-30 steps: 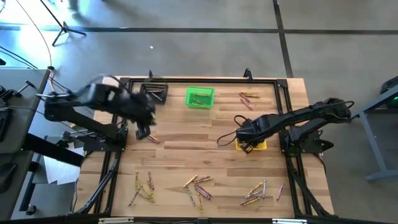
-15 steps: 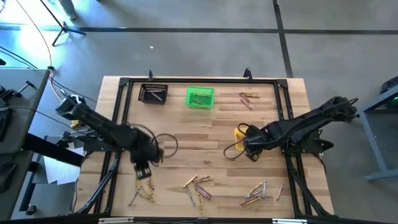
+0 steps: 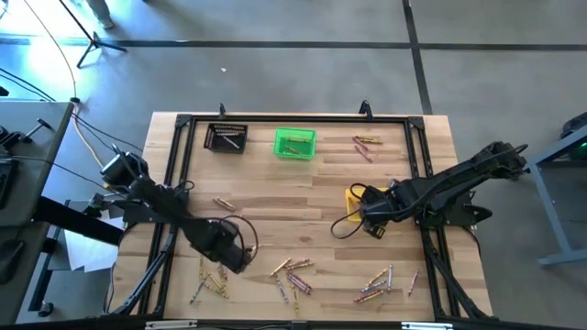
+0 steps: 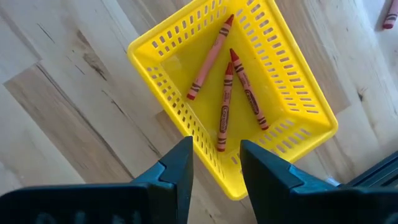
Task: Sort crayons
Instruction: Put the red crayon into the yellow basket
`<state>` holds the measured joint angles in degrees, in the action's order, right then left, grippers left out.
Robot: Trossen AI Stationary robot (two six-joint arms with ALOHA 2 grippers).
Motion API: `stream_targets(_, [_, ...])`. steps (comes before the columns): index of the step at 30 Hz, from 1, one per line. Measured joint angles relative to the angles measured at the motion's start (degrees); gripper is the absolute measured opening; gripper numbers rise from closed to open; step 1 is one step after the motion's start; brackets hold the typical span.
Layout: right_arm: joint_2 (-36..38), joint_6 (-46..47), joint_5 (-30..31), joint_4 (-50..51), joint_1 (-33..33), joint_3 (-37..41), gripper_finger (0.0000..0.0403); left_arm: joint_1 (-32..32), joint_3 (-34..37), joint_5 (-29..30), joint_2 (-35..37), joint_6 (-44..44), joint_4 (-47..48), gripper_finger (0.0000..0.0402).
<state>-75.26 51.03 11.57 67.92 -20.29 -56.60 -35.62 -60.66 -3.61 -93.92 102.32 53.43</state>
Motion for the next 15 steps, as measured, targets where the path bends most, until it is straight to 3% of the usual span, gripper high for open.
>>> stream_targets(9, [0.00, -0.15, -0.04, 0.47, -0.01, -0.02, 0.0119, -4.44, 0.00, 1.69, -4.26, 16.58, -0.20, 0.0091])
stream_targets(15, [0.00, -2.15, -0.01, 0.48, -0.02, -0.01, 0.0119, -5.37, 0.00, 4.88, -5.82, 20.53, 0.13, 0.0091])
